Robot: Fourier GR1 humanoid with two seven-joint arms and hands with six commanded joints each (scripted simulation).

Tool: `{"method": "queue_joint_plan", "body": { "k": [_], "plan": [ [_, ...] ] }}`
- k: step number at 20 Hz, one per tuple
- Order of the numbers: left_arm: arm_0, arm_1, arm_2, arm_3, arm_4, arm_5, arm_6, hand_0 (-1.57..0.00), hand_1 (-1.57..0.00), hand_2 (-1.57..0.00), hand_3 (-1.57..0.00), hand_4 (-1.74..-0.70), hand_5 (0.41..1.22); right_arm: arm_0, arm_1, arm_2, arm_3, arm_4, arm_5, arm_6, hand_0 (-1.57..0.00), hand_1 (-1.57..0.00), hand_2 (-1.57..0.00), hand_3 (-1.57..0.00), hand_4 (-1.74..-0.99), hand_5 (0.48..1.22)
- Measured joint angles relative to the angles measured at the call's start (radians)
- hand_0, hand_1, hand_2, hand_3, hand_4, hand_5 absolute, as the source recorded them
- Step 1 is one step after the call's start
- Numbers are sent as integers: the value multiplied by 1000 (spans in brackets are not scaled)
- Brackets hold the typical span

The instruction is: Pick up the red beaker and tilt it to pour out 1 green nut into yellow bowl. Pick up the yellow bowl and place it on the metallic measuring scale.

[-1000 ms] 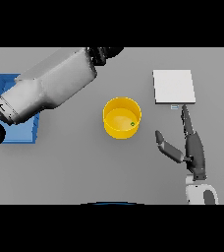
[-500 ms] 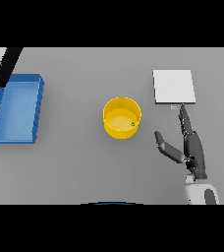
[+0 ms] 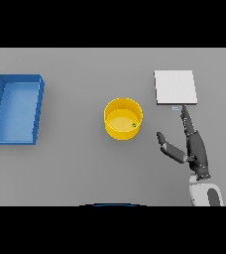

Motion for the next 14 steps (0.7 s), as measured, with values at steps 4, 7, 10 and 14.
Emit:
{"method": "queue_joint_plan", "body": {
  "k": [4,7,10,14],
  "plan": [
    [225,34,21,-210,96,142,154,-1571,-1571,-1571,-1450,-1741,1221,3,-9,16,-14,24,3,-4,1,1,1,1,-1206,653],
    [371,67,15,-352,134,226,217,-1571,-1571,-1571,-1449,-1741,1221,4,-9,18,-12,22,10,13,1,1,1,1,-1215,664],
    [467,66,0,-416,161,288,248,-1571,-1571,-1571,-1474,-1741,1221,-4,-9,12,11,19,6,-2,1,1,1,1,-1214,664],
    [527,58,-22,-433,182,349,251,-1571,-1571,-1571,-1531,-1741,1166,11,-12,19,-17,20,12,-11,1,1,1,1,-1214,666]
  ]
}}
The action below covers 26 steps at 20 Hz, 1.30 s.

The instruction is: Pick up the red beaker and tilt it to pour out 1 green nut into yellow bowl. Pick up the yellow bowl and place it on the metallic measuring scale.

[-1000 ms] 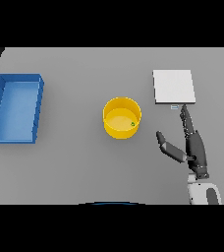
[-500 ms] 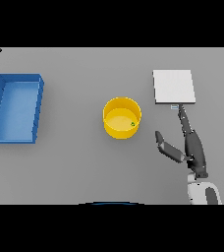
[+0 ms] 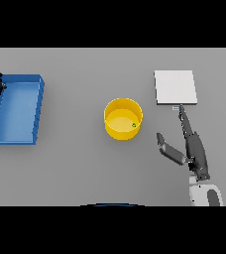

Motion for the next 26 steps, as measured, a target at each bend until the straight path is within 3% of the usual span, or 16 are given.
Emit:
{"method": "queue_joint_plan", "body": {
  "k": [3,4,5,6,7,9,12,16,17,21,23,25,26],
  "plan": [
    [4,-4,-35,13,23,28,-3,-1571,-1571,-1571,-1551,-1741,967,-13,-5,-10,6,3,-10,21,1,1,1,1,-1205,664],
    [-2,7,-53,37,30,26,1,-1571,-1571,-1571,-1555,-1667,908,-8,-2,-6,4,-1,-5,6,1,1,1,1,-1202,667],
    [-3,18,-71,31,26,11,0,-1571,-1571,-1571,-1503,-1530,865,9,0,-1,-3,2,-5,-20,1,1,1,1,-1197,664],
    [1,28,-76,27,27,-9,2,-1564,-1449,-1432,-1362,-1374,830,9,1,0,0,4,-6,-12,1,1,1,1,-1192,663],
    [5,30,-77,20,28,-23,-3,-1457,-1180,-1187,-1129,-1229,803,8,-1,-3,0,2,-6,-9,1,1,1,1,-1188,663],
    [30,65,-80,-42,101,-140,1,-932,-755,-767,-722,-1034,758,4,-3,-4,-4,-6,0,-5,1,1,1,1,-1185,665],
    [43,111,-108,-87,168,-227,1,-477,-386,-392,-369,-878,710,17,1,3,-10,9,-9,-5,1,1,1,1,-1184,667],
    [37,118,-109,-94,200,-247,2,-195,-158,-160,-151,-802,679,24,-1,6,-18,10,-6,-7,1,1,1,1,-1188,668],
    [30,109,-108,-77,199,-250,-6,-156,-126,-128,-120,-797,678,25,8,11,-12,13,-8,14,1,1,1,1,-1187,663],
    [18,106,-87,-92,205,-222,-41,-63,-51,-52,-49,-785,674,19,0,25,-15,60,-25,32,1,1,1,1,-1203,660],
    [19,104,-73,-96,214,-208,-61,-40,-32,-33,-31,-781,674,4,-5,38,-13,88,-24,59,1,1,1,1,-1175,677],
    [11,94,-76,-85,207,-204,-74,-25,-20,-21,-19,-776,685,-16,-31,55,-24,81,23,17,1,1,1,1,-1180,708],
    [17,97,-77,-93,207,-199,-68,-20,-16,-16,-15,-779,693,-50,-58,62,-20,95,46,28,1,1,1,1,-1202,709]
  ]
}}
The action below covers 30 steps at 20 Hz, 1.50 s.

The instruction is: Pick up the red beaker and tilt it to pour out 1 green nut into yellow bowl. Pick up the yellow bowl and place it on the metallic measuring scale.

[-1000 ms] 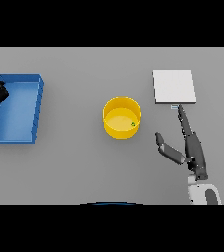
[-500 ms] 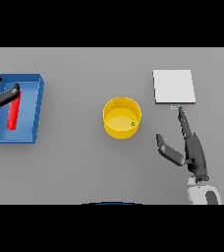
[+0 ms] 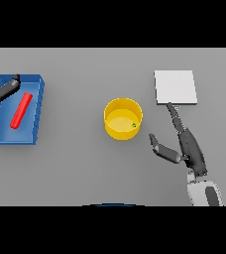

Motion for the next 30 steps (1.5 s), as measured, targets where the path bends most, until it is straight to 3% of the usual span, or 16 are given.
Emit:
{"method": "queue_joint_plan", "body": {
  "k": [3,4,7,11,19,24,30],
  "plan": [
    [-4,-16,-6,18,-3,2,6,-10,-8,-8,-7,-790,707,-71,-68,30,17,51,63,24,1,1,1,1,-1255,700],
    [0,-17,-9,9,0,0,2,-8,-6,-6,-6,-792,709,-114,-96,35,20,64,90,60,1,1,1,1,-1268,691],
    [-2,-18,-9,18,2,-7,-5,-3,-3,-3,-2,-795,708,-199,-165,103,54,187,137,95,1,1,1,1,-1279,671],
    [-7,-20,-9,25,1,-5,-5,-1,0,0,0,-794,719,-336,-238,197,109,315,208,64,1,1,1,1,-1270,664],
    [-6,-22,-17,29,-9,0,-6,1,1,1,1,-796,717,-531,-256,297,261,374,336,9,1,1,1,1,-1269,683],
    [-1,-16,-16,11,-2,-4,-2,1,1,1,1,-795,725,-595,-241,356,359,399,376,-54,1,1,1,1,-1244,685],
    [-14,-10,-10,26,0,-21,-24,1,1,1,1,-798,735,-652,-211,403,458,420,428,-45,1,1,1,1,-1288,671]
  ]
}}
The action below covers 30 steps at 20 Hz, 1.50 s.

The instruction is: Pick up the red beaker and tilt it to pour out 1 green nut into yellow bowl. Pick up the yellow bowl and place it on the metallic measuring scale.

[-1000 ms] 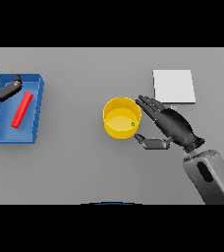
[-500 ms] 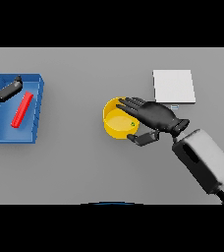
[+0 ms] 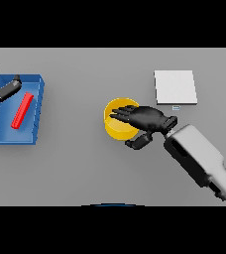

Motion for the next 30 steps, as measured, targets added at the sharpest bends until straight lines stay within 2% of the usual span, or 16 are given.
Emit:
{"method": "queue_joint_plan", "body": {
  "k": [7,10,11,12,13,14,15,16,17,18,19,21,23,26,28,30],
  "plan": [
    [4,6,0,-7,-1,4,13,1,1,1,1,-793,731,-45,12,47,46,29,53,10,1,1,1,1,-1304,713],
    [8,7,1,-8,-1,6,2,1,1,1,1,-792,725,-65,27,48,67,35,57,38,-16,-40,-68,-94,-1339,784],
    [10,6,1,-6,-3,9,-1,1,1,1,1,-792,723,-67,33,59,82,47,51,42,-93,-107,-133,-160,-1362,820],
    [-9,4,6,3,0,2,3,1,1,1,1,-793,722,-65,33,68,69,52,55,43,-258,-236,-233,-249,-1387,900],
    [4,7,3,-6,2,4,6,1,1,1,1,-793,723,-66,26,69,63,54,60,36,-508,-437,-388,-359,-1425,964],
    [2,11,8,2,5,-2,2,1,1,1,1,-795,725,-66,24,72,67,57,62,34,-721,-664,-624,-472,-1488,1016],
    [6,4,7,6,2,6,-8,1,1,1,1,-796,726,-62,15,73,60,54,71,28,-891,-846,-814,-594,-1534,1057],
    [9,12,10,-6,2,9,-11,1,1,1,1,-800,727,-65,12,72,59,43,93,27,-1027,-991,-965,-691,-1571,1090],
    [9,12,8,-10,4,7,-3,1,1,1,1,-799,728,-65,8,73,55,32,111,25,-1136,-1107,-1086,-867,-1604,1116],
    [5,12,7,-15,3,7,5,1,1,1,1,-799,727,-68,3,77,54,27,122,21,-1223,-1200,-1183,-932,-1628,1137],
    [5,9,2,-20,1,9,10,1,1,1,1,-799,727,-72,2,78,54,24,130,22,-1292,-1274,-1261,-1019,-1649,1154],
    [10,19,5,-32,5,12,26,1,1,1,1,-802,725,-62,-7,74,37,10,143,36,-1393,-1381,-1314,-1142,-1682,1178],
    [1,21,12,-12,9,1,15,1,1,1,1,-804,726,-64,-1,80,32,11,141,64,-1457,-1449,-1387,-1170,-1703,1193],
    [18,18,8,-26,11,7,7,1,1,1,1,-803,725,-71,-10,72,28,-2,138,58,-1513,-1509,-1453,-1192,-1722,1207],
    [17,26,6,-39,5,9,12,1,1,1,1,-801,724,-71,-38,61,-16,-23,154,43,-1534,-1531,-1490,-1192,-1729,1212],
    [9,16,4,-32,4,13,18,1,1,1,1,-799,723,-82,-56,41,-56,-44,178,52,-1547,-1545,-1490,-1329,-1732,1215]
  ]
}}
